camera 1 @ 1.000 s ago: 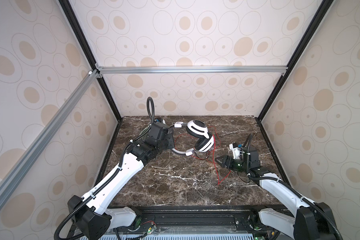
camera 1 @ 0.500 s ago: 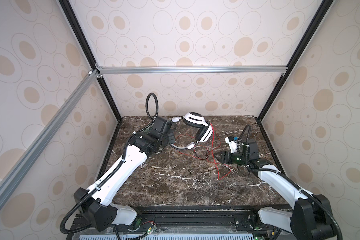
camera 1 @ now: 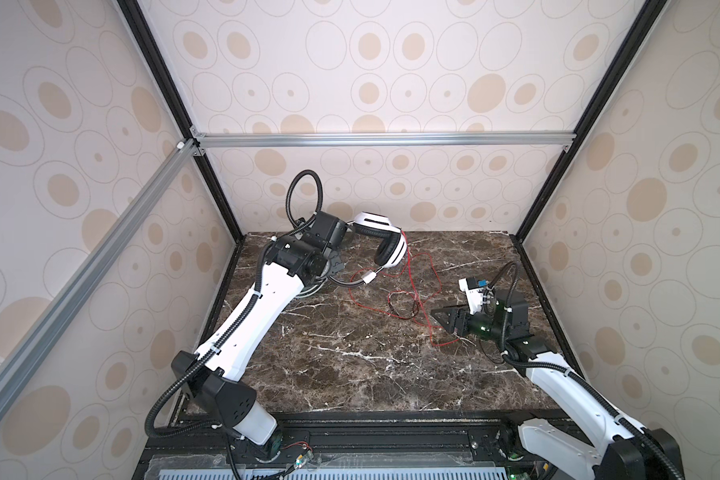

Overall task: Wrap the headphones
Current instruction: 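Hold the white headset up with the left gripper while the right reaches for the cable, then grasp the red cable near the plugs with the right gripper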

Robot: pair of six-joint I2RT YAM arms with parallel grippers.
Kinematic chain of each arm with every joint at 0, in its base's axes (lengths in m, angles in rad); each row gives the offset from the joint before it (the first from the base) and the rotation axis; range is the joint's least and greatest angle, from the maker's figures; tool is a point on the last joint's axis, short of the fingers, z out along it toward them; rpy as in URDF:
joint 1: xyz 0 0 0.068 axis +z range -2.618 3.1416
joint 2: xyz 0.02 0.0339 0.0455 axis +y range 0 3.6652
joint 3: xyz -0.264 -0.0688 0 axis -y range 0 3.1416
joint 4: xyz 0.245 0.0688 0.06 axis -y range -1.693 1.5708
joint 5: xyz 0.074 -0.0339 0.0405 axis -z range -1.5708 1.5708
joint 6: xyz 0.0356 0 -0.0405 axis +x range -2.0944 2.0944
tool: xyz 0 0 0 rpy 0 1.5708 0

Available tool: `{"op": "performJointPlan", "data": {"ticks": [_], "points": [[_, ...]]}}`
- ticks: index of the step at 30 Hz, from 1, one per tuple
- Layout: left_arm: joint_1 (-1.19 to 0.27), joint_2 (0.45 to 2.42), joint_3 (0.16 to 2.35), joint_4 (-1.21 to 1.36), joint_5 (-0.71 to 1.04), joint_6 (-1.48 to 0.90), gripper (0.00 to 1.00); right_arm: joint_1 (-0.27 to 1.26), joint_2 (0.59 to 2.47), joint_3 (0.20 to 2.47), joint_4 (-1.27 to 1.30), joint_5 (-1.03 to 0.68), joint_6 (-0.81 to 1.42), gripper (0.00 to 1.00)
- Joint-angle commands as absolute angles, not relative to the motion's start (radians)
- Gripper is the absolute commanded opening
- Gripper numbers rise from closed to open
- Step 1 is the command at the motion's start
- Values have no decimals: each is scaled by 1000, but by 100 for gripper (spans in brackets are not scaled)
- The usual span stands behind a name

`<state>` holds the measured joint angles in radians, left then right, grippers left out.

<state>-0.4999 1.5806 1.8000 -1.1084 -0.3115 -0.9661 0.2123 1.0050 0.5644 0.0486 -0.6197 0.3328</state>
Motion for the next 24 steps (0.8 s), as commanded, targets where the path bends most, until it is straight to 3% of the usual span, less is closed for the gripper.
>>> {"op": "performJointPlan", "data": {"ticks": [1,9,16,24], "points": [[-450,1606,1857,-1119,-285,-876,0,218,1030,527,72,-676,350,65],[-424,1601,1700,-860,-218,-667,0,242,1169,570,30,-633,362,62],[-394,1525,1550,-761,-116,-667,0,381,1377,623,104,-577,362,62],[-392,1453,1498,-694,-90,-661,0,408,1540,675,185,-534,412,60]]}}
